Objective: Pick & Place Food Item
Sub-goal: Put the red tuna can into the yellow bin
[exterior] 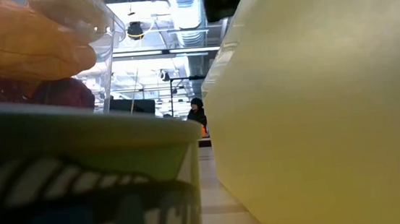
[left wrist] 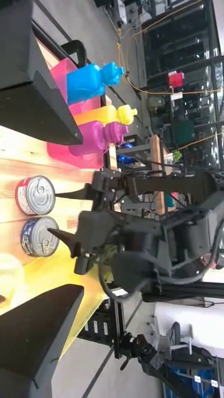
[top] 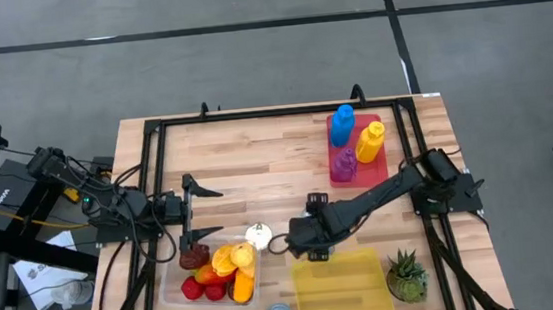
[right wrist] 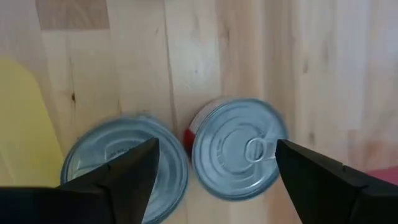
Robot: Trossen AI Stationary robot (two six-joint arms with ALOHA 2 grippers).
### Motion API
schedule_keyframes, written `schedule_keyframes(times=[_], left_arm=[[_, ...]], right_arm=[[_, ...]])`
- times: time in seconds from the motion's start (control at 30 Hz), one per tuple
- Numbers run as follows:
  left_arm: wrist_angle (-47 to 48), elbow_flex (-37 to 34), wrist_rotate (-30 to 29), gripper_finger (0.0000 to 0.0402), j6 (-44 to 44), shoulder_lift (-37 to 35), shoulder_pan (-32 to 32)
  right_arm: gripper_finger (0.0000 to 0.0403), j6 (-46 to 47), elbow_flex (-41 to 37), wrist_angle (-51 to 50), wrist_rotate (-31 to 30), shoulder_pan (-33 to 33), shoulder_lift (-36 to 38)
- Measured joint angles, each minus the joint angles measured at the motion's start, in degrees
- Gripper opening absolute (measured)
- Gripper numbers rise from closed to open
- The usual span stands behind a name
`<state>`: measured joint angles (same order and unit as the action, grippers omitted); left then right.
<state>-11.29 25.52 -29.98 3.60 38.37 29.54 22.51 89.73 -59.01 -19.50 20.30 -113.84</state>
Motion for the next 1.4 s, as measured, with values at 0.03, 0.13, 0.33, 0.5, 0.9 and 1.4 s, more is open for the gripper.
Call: schedule_keyframes(times=[0.03, 0.13, 0.33, 0.5, 0.9, 1.4], left_arm=[[0.0, 0.0, 0.0, 0.0374, 0.0, 0.0, 0.0], [0.2, 0.0, 0.0, 0.0374, 0.0, 0.0, 0.0], [1.0, 0.0, 0.0, 0.0374, 0.0, 0.0, 0.0], [1.3, 0.0, -0.2, 0.0374, 0.0, 0.0, 0.0], [1.4, 0.0, -0.5, 0.0374, 0.0, 0.0, 0.0], [1.4, 0.0, -0.5, 0.0374, 0.0, 0.0, 0.0]], right_arm=[[0.0311, 0.0, -0.5, 0.5, 0.8, -0.5, 0.0], [0.0311, -0.2, -2.7, 4.0, 1.9, -2.0, 0.0], [0.0309, -0.2, -3.9, 8.0, 2.8, -3.7, -0.9], [0.0289, 0.0, -3.8, 9.2, 3.3, -3.7, -2.0], [0.0210, 0.7, -3.9, 6.8, 4.5, -3.5, -2.4], [0.0169, -0.6, -3.7, 3.9, 3.8, -3.5, -5.8]])
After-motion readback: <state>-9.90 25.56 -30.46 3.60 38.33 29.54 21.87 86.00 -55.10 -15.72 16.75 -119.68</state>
